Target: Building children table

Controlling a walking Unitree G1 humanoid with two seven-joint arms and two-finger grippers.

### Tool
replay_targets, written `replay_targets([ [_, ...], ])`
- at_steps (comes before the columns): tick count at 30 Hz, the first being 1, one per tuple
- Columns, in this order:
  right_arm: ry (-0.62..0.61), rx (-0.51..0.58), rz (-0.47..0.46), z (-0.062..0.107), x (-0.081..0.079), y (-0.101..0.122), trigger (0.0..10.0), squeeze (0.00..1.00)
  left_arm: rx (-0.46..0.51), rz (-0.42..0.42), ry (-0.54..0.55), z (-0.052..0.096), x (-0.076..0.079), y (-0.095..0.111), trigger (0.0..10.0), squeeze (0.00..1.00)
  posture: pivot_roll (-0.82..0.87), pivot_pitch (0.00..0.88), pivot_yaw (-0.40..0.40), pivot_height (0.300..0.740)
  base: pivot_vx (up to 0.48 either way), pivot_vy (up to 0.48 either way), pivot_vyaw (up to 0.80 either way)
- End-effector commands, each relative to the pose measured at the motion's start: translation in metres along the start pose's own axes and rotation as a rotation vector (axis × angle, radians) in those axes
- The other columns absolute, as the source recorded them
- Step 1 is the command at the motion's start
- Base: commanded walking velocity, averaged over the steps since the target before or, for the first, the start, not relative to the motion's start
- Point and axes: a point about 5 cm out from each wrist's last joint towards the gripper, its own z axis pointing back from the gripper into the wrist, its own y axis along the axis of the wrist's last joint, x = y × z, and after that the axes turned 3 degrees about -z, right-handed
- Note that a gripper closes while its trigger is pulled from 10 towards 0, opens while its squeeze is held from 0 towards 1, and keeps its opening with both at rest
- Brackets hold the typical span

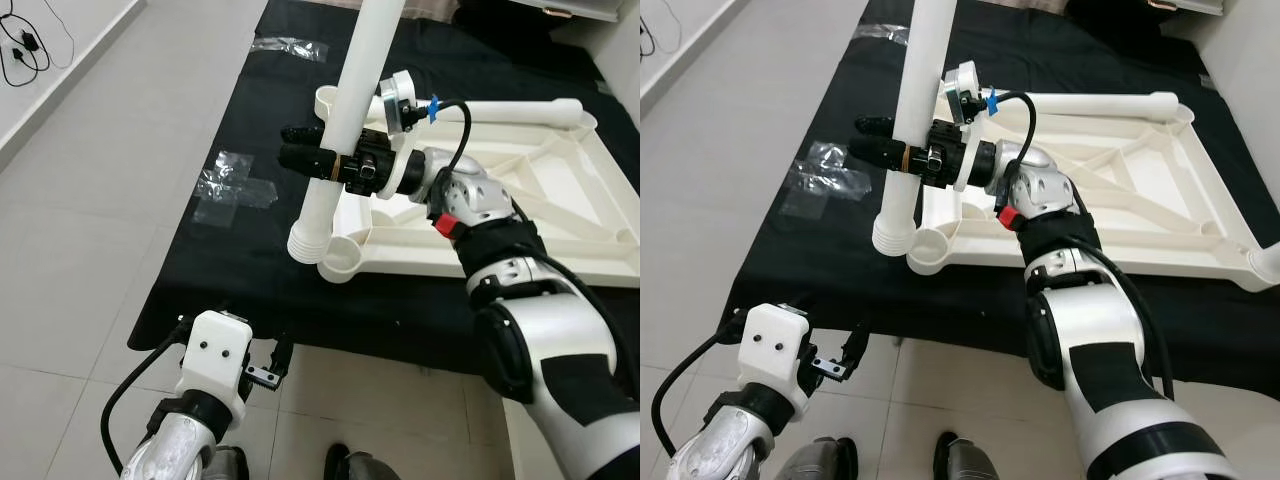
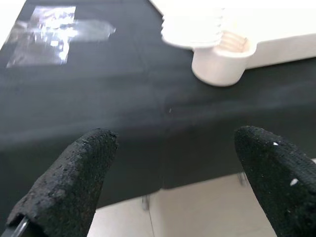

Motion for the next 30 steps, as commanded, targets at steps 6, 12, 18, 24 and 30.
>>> replay_targets([
  [6,0.036,-0.043,0.069,0.017,0.000,0.008,10.0,0.00,-0.040,0.007,-0.029,0.009,0.006,-0.004,10.0,0.00,0.16,0.248,-0.117,0.740,0.000,0.000,0.00],
  [12,0.078,-0.071,0.103,0.028,-0.002,0.015,10.0,0.00,-0.052,0.005,-0.031,0.010,0.005,-0.005,10.0,0.00,0.17,0.232,-0.109,0.740,0.000,0.000,0.00],
  [18,0.099,-0.112,0.135,0.032,-0.004,0.018,10.0,0.00,-0.060,-0.007,-0.031,0.008,0.001,-0.005,10.0,0.00,0.17,0.227,-0.101,0.740,0.000,0.000,0.00],
  [24,0.122,-0.112,0.144,0.028,-0.007,0.013,10.0,0.00,-0.061,-0.017,-0.032,0.006,-0.001,-0.005,10.0,0.00,0.18,0.229,-0.093,0.740,0.000,0.000,0.00],
  [30,0.148,-0.095,0.154,0.021,-0.009,0.010,10.0,0.00,-0.064,-0.024,-0.031,0.005,-0.003,-0.005,10.0,0.00,0.19,0.240,-0.089,0.740,0.000,0.000,0.00],
])
